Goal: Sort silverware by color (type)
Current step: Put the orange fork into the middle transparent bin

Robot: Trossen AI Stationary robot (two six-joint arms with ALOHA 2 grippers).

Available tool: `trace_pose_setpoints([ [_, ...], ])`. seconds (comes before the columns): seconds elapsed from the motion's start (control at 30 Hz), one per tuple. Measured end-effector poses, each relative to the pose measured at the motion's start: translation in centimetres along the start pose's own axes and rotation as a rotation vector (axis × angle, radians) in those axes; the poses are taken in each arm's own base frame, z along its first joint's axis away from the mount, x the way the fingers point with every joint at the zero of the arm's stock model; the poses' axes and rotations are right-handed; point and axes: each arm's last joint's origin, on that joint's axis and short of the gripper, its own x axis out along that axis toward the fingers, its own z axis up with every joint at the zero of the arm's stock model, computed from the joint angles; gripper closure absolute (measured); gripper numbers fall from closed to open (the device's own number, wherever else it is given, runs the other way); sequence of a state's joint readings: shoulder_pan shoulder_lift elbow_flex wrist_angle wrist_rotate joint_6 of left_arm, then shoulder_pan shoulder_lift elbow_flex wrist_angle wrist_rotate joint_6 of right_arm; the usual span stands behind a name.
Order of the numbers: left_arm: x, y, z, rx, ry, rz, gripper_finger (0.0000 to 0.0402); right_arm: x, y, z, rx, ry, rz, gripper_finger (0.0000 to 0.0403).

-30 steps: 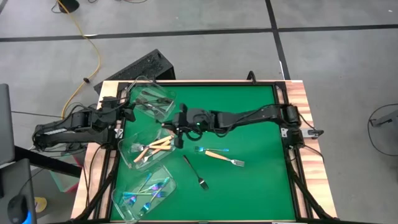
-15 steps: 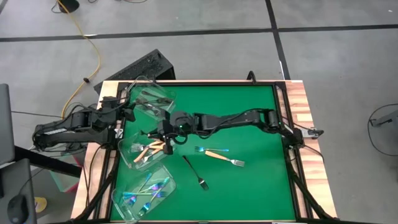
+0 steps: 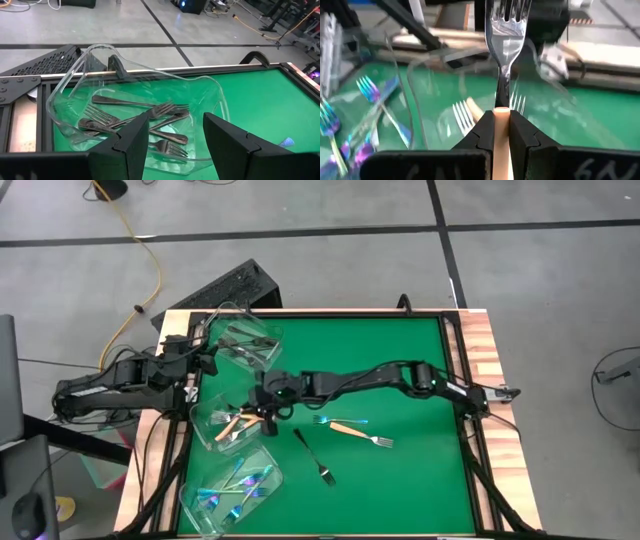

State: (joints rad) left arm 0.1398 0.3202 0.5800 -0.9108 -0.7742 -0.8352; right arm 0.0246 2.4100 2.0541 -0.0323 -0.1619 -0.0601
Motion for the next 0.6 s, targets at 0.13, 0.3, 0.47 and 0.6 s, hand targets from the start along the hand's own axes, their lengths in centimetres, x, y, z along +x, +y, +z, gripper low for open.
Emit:
trace_pose_setpoints([
  [0.13, 0.0, 0.0, 0.0, 0.000, 0.000, 0.001, 0.0230, 0.1, -0.1, -0.4, -0.013, 0.027, 0.000, 0.0362],
  [0.3, 0.0, 0.0, 0.0, 0.000, 0.000, 0.001, 0.0230, 0.0, -0.4, -0.5, -0.044, 0.043, -0.004, 0.0362],
  [0.47, 0.0, 0.0, 0.0, 0.000, 0.000, 0.001, 0.0230, -0.2, -1.0, -0.9, -0.040, 0.080, -0.012, 0.0362],
  [0.6, 0.0, 0.0, 0.0, 0.000, 0.000, 0.001, 0.0230, -0.2, -1.3, -1.1, -0.076, 0.099, -0.020, 0.0362],
])
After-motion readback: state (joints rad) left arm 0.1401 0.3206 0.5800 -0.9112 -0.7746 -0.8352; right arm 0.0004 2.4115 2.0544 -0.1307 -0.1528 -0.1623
